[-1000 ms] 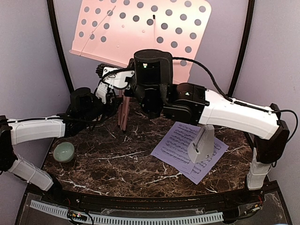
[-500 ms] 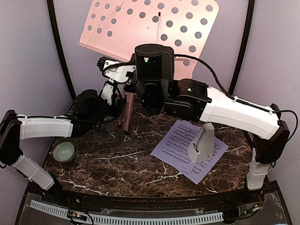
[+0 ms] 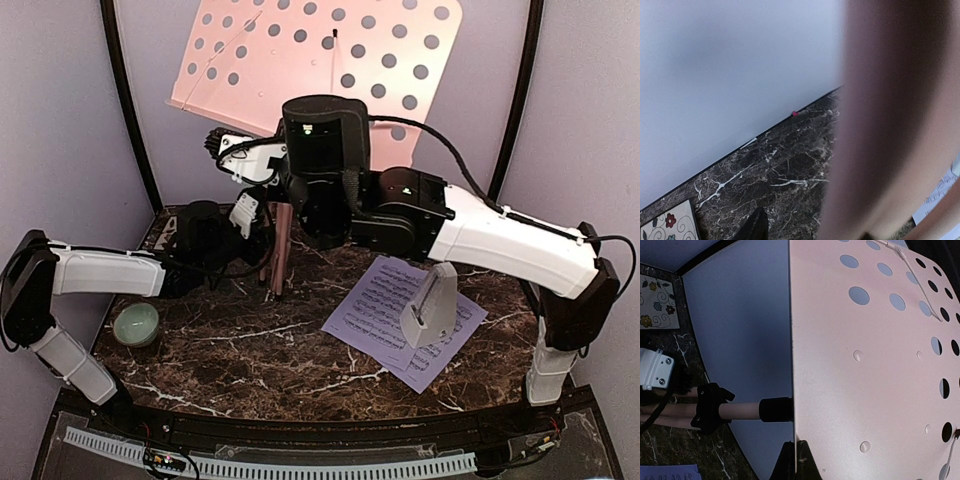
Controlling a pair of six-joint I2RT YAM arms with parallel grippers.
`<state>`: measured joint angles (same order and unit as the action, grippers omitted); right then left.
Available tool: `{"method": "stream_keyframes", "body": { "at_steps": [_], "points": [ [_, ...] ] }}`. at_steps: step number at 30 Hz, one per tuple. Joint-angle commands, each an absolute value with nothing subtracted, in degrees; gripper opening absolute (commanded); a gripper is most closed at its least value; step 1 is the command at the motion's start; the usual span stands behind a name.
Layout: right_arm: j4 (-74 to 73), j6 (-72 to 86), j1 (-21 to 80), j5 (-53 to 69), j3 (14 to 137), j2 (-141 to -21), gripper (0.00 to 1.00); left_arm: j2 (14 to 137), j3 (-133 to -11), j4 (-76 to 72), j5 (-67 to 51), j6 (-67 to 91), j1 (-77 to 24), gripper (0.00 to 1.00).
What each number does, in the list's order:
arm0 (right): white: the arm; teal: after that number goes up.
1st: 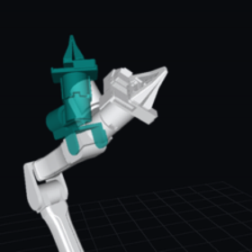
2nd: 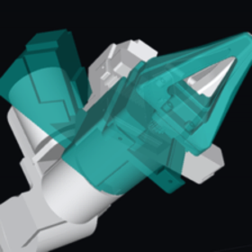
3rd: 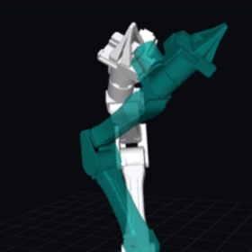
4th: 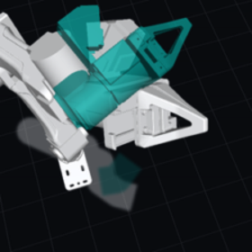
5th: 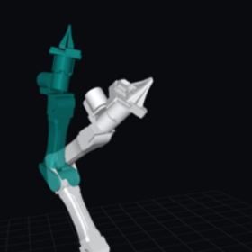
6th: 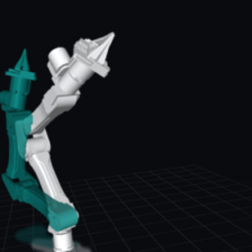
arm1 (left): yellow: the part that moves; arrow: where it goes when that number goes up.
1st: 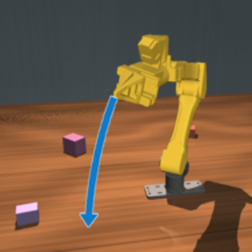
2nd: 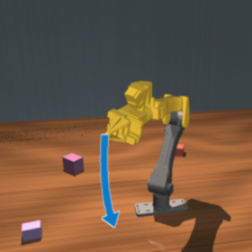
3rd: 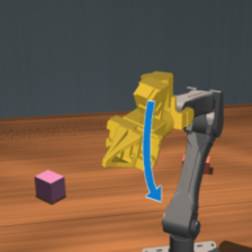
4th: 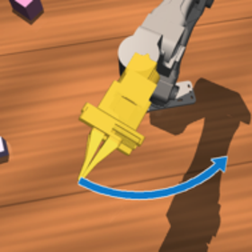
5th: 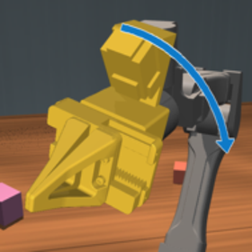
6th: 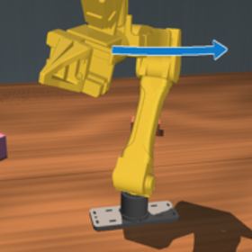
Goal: Set up the instrument practice props
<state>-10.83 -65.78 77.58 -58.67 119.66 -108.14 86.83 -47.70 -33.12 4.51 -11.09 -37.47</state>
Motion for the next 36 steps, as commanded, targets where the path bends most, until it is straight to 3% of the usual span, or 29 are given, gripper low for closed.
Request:
{"method": "stream_keyframes", "body": {
  "at_steps": [1,5,12,19,21,24,25,26,27,36],
  "points": [
    [11.4,-67.07,79.9,-55.32,127.54,-103.18,0.0,88.59,-48.02,-27.55,1.48,-20.66,-41.13,0.41],
    [11.49,-67.73,79.89,-55.01,126.47,-101.76,0.0,87.27,-44.19,-27.76,-1.91,-25.92,-41.28,0.38],
    [8.84,-68.47,79.89,-53.51,126.85,-101.2,0.0,88.15,-41.12,-27.51,4.16,-37.96,-41.23,0.32],
    [3.65,-64.23,79.92,-53.46,125.92,-100.87,0.0,89.3,-42.44,-28.57,0.8,-41.57,-41.22,0.33],
    [3.43,-63.02,79.9,-53.5,123.52,-100.25,0.0,88.93,-42.3,-29.22,-0.4,-39.22,-41.19,0.4],
    [3.72,-61.77,79.41,-53.67,120.38,-99.21,0.0,87.3,-40.35,-32.73,0.57,-33.77,-41.21,0.61],
    [3.54,-61.39,79.21,-53.53,119.96,-99.07,0.0,86.64,-40.05,-33.04,0.74,-31.71,-41.17,0.74],
    [3.28,-61.24,79.05,-53.53,120.0,-99.14,0.0,85.87,-39.88,-32.54,0.43,-29.31,-41.17,0.92],
    [3.24,-61.39,78.95,-53.67,120.02,-99.18,0.0,84.81,-39.65,-32.2,0.02,-25.89,-41.19,0.98],
    [5.26,-62.42,78.31,-53.61,118.41,-99.71,0.0,74.93,-28.78,-40.64,-0.81,-6.07,-41.22,0.96]
  ]
}}
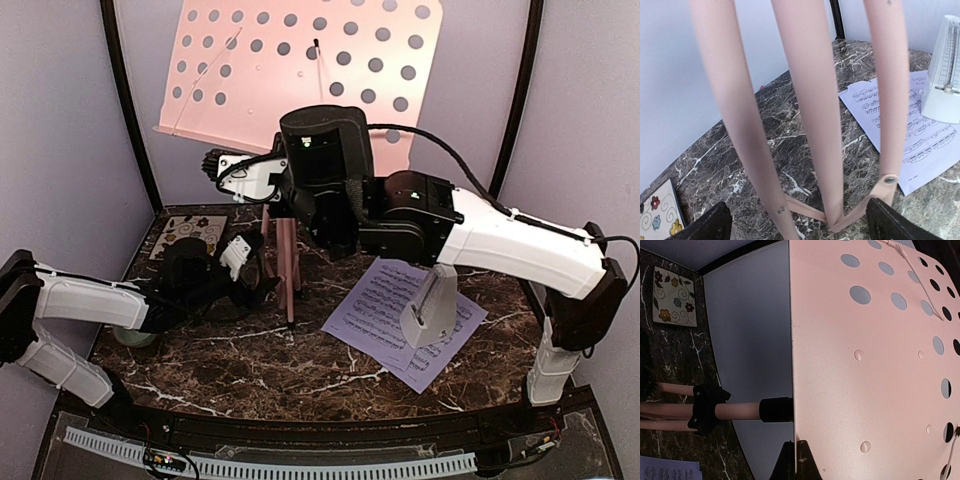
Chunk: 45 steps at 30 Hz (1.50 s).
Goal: Set up the instrument practice props
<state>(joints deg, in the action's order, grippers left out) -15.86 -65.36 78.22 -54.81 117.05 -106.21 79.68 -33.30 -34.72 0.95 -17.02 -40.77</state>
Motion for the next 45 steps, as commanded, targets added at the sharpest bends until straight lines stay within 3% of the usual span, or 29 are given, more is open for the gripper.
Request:
{"method": "stream_keyframes", "body": {
  "at_steps": [1,4,10,17,21,25,29,32,40,45],
  "points": [
    [6.29,-63.29,78.31,-53.76,118.02,-99.9,0.0,74.4,-28.4,-40.45,-1.07,-5.55,-41.34,0.95],
    [6.41,-63.89,78.31,-54.05,118.99,-100.89,0.0,73.72,-29.11,-39.54,0.84,-5.96,-41.5,0.93],
    [6.4,-65.26,78.56,-54.26,120.48,-102.15,0.0,75.3,-36.06,-34.24,6.52,-10.14,-41.52,0.78],
    [6.53,-68.02,78.97,-55.07,121.99,-103.41,0.0,73.28,-35.44,-35.21,4.22,-10.79,-41.56,0.63],
    [7.81,-69.68,79.33,-55.28,122.34,-103.8,0.0,74.17,-37.68,-30.9,10.63,-11.87,-41.55,0.41],
    [9.45,-71.94,79.48,-55.34,122.49,-104.35,0.0,74.18,-37.91,-30.44,11.11,-12.4,-41.52,0.41],
    [10.14,-72.99,79.54,-55.49,122.64,-104.82,0.0,73.05,-36.82,-32.68,4.6,-10.88,-41.53,0.61],
    [10.93,-74.36,79.54,-56.15,122.09,-104.95,0.0,69.98,-35.25,-33.55,4.0,-8.84,-41.51,0.67],
    [11.83,-75.44,79.63,-56.57,121.63,-104.94,0.0,65.4,-34.02,-28.1,10.3,-10.53,-41.5,0.58],
    [12.61,-76.05,79.95,-56.6,121.73,-105.29,0.0,66.84,-34.62,-28.96,10.11,-10.26,-41.43,0.45]
  ]
}}
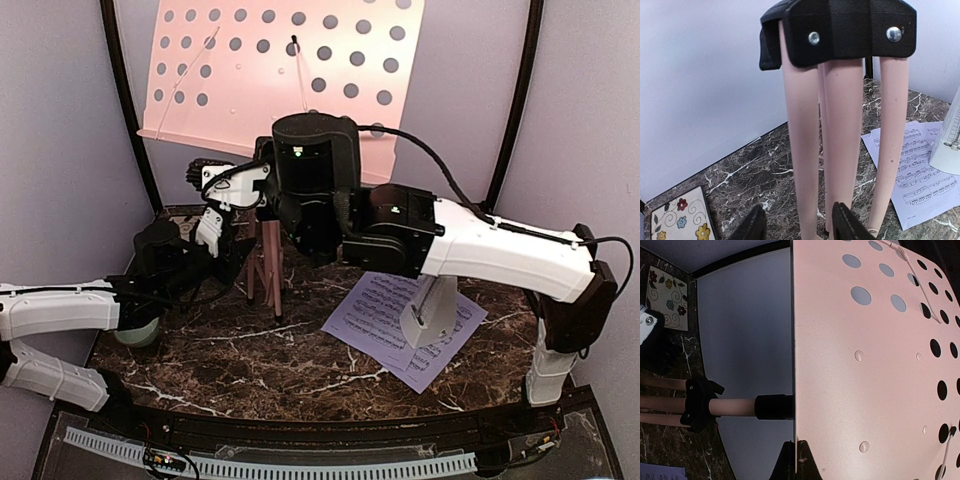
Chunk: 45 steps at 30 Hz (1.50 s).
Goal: Set up the instrument practice props
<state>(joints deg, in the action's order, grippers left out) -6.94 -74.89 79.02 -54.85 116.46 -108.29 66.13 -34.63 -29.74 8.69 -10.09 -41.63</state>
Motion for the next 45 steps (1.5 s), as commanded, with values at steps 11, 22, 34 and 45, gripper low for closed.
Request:
{"method": "stream_keyframes", "body": {
  "at_steps": [11,22,34,45],
  "points": [
    [13.33,-76.52,80.51,-57.03,121.43,-105.45,0.0,74.69,-41.28,-28.5,13.62,-8.71,-41.44,0.4],
    [15.68,-76.12,81.08,-56.99,119.93,-106.52,0.27,80.88,-44.2,-31.52,9.58,-0.6,-41.5,0.0],
    [17.71,-76.2,83.84,-58.23,116.78,-105.56,0.73,82.7,-44.07,-31.82,11.21,0.01,-41.52,0.0],
    [-7.78,-49.57,89.98,-53.64,121.94,-103.14,0.93,82.69,-45.44,-30.24,12.2,-1.39,-41.49,0.0]
  ]
}}
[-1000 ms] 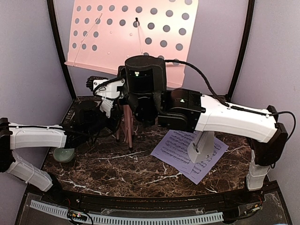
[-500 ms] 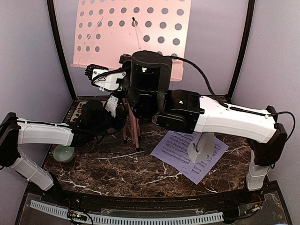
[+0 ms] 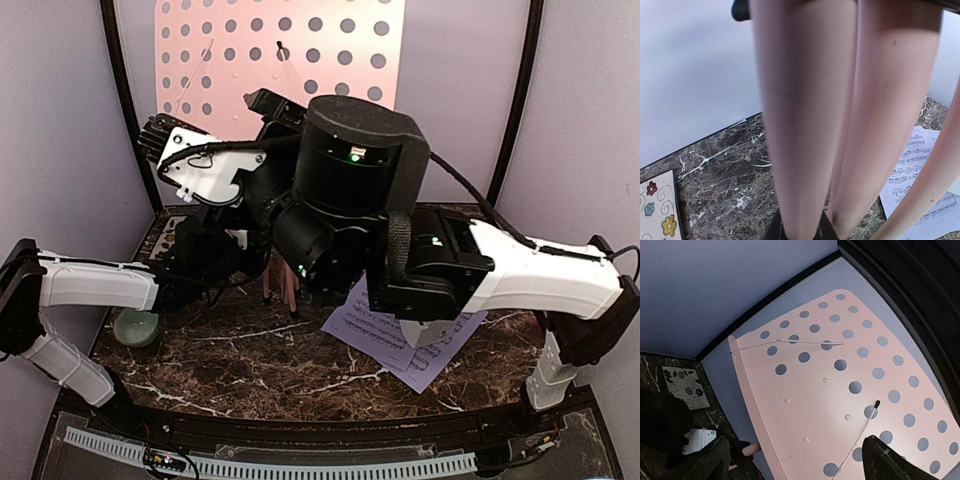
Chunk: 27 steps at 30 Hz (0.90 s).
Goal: Set up the instrument practice props
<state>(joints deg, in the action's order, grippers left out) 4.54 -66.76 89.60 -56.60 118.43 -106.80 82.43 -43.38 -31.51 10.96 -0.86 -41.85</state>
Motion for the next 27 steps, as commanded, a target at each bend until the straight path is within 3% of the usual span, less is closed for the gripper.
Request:
{"method": "stream_keyframes", "body": {
  "at_steps": [1,6,16,22,27],
  "points": [
    [-12.26,-44.3,90.07,-51.53,121.77,-102.39,0.97,82.78,-45.58,-30.16,12.15,-1.47,-41.48,0.0],
    [-20.05,-23.72,89.85,-38.07,108.22,-94.54,1.0,82.95,-45.63,-30.04,12.22,-1.58,-41.46,0.0],
    [0.74,9.81,78.09,-12.74,68.68,-81.81,0.88,83.93,-46.04,-30.84,12.13,-2.78,-41.29,0.0],
    [6.81,17.38,67.04,-5.63,61.46,-86.01,0.78,83.39,-46.06,-31.47,11.32,-3.64,-41.25,0.0],
    [9.27,16.68,62.99,-3.04,64.93,-90.62,0.71,82.8,-45.68,-31.23,11.1,-3.94,-41.25,0.0]
  ]
}}
